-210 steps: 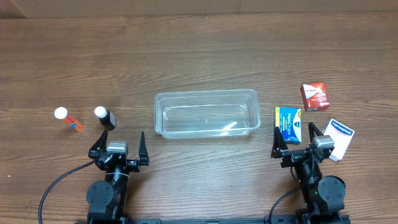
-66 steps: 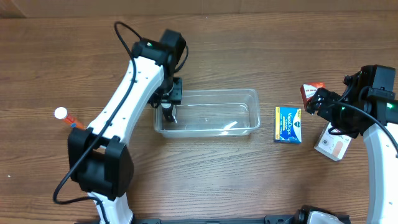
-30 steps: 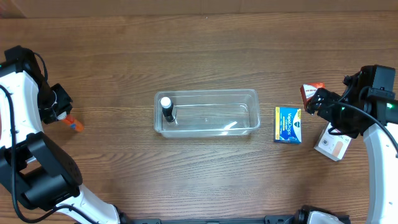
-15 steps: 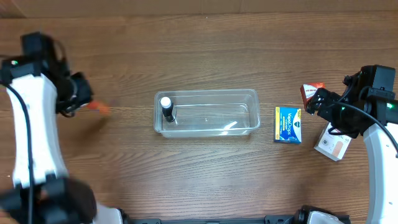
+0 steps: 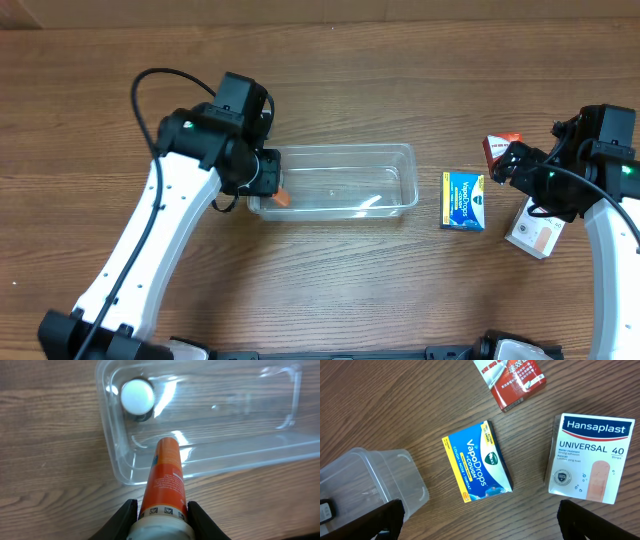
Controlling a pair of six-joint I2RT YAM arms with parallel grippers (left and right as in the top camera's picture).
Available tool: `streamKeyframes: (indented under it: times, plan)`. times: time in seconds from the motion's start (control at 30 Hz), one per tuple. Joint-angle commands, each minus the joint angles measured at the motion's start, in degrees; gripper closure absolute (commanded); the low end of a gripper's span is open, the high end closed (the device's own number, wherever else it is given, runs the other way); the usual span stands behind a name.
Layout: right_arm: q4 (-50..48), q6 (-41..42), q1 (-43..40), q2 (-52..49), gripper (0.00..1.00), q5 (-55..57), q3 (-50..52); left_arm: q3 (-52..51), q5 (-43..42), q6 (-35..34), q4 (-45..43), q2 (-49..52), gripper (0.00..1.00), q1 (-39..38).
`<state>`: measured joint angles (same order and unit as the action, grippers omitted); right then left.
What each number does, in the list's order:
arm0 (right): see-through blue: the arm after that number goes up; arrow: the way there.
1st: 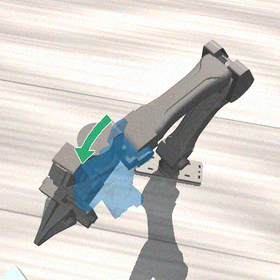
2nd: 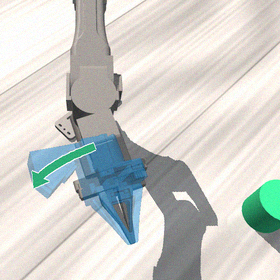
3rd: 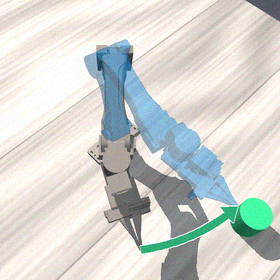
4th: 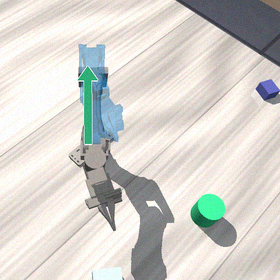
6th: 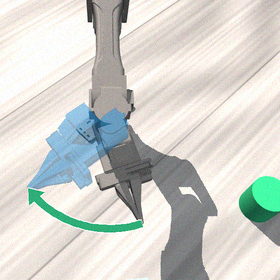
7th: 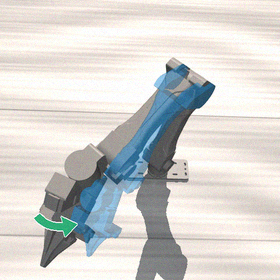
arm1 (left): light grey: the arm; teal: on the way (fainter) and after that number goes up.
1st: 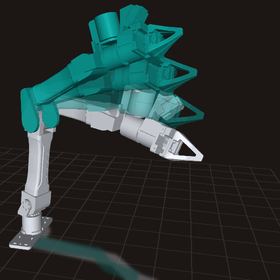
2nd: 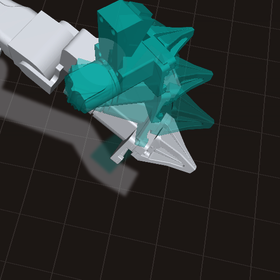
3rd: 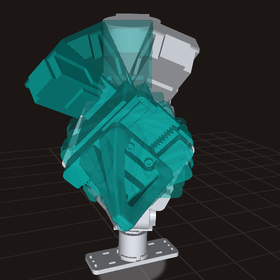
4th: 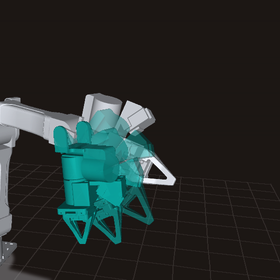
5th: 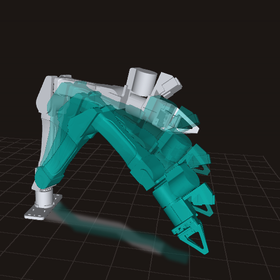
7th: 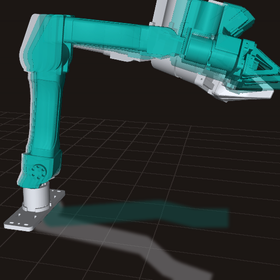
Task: Pack container
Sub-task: 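Place the orange tube into the container beside the bottle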
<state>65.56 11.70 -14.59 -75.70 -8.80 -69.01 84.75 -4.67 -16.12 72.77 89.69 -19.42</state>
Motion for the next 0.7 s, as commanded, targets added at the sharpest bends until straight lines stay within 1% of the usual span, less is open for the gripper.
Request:
streamKeyframes:
  times: [0.0, 0.1, 0.2, 0.43, 0.47, 0.57, 0.63, 0.67]
  plan:
    - [-0.3, -0.6, -0.1, 0.5, 0.0, -0.5, -1.5, -0.1, 5.5, -1.3, -0.2, 1.7, 0.96, -0.1]
    - [-0.3, -0.6, -0.1, 0.5, 0.0, -0.5, -1.5, -0.2, 7.9, -2.4, -0.5, 1.9, 0.96, -0.1]
    - [-0.3, -0.6, -0.1, 0.5, 0.0, -0.5, -1.5, -0.3, 7.8, -2.4, -1.1, 2.8, 0.96, -0.1]
    - [-0.3, -0.6, -0.1, 0.5, 0.0, -0.5, -1.5, -0.3, 7.5, -3.2, -1.5, 8.2, 0.96, -1.2]
    - [-0.3, -0.6, -0.1, 0.5, 0.0, -0.5, -1.5, -0.3, 7.6, -3.2, -1.5, 8.7, 0.93, -1.4]
    - [-0.3, -0.6, -0.1, 0.5, 0.0, -0.5, -1.5, -0.3, 7.6, -3.2, -1.4, 9.3, 0.73, -1.6]
    - [-0.3, -0.6, -0.1, 0.5, 0.0, -0.5, -1.5, -0.3, 7.6, -3.2, -1.3, 9.3, 0.69, -1.6]
    - [-0.3, -0.6, -0.1, 0.5, 0.0, -0.5, -1.5, -0.3, 7.6, -3.2, -1.2, 9.3, 0.63, -1.6]
